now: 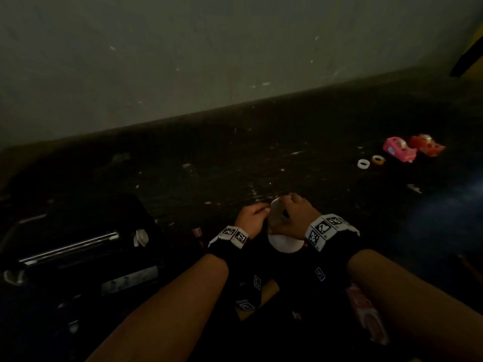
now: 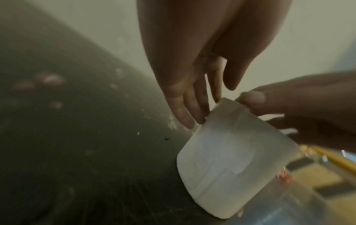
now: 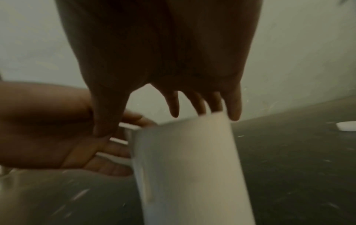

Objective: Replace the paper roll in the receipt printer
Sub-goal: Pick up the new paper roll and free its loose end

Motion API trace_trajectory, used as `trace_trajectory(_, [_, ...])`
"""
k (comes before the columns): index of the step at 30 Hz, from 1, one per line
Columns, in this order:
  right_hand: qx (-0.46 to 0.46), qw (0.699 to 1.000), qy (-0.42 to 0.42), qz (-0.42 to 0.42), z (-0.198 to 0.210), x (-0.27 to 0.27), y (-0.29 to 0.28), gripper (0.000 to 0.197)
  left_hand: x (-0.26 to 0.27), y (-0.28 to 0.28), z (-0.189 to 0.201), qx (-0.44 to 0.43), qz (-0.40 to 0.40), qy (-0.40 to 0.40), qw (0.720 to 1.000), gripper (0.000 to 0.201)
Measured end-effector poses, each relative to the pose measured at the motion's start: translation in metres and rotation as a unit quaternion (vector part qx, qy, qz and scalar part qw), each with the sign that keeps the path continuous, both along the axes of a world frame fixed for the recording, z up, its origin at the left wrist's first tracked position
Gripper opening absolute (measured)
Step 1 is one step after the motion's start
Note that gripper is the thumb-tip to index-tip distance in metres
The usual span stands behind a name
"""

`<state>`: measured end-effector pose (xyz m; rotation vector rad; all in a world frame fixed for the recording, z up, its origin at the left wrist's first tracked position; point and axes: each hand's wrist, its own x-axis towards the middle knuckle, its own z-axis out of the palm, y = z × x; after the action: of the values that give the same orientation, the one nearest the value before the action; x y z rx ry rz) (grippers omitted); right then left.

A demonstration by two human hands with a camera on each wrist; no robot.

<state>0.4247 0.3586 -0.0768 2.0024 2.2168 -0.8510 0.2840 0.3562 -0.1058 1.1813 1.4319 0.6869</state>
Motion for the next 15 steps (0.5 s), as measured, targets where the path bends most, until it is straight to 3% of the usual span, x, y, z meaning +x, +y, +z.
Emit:
trace_trajectory(5, [0.039, 0.999, 0.000, -0.022, -0.008, -0.006, 0.001, 0.092, -0.002, -0.001, -0.003, -0.076, 0.076, -0.131, 0.985, 0.031])
trace_trajectory(9, [0.061, 0.998, 0.021, -0.027, -0.008, 0.000, 0.004, 0.090, -0.002, -0.003, -0.005, -0.096, 0.077, -0.112, 0.986, 0.034])
trace_trajectory(12, [0.054, 0.984, 0.106, -0.130, 0.000, 0.015, 0.012, 0.089, -0.007, -0.003, -0.005, -0.106, 0.056, -0.042, 0.992, 0.049])
trace_trajectory(15, [-0.027, 0.927, 0.263, -0.264, 0.005, 0.032, 0.017, 0.088, -0.012, -0.004, -0.002, -0.147, 0.034, -0.063, 0.987, 0.063])
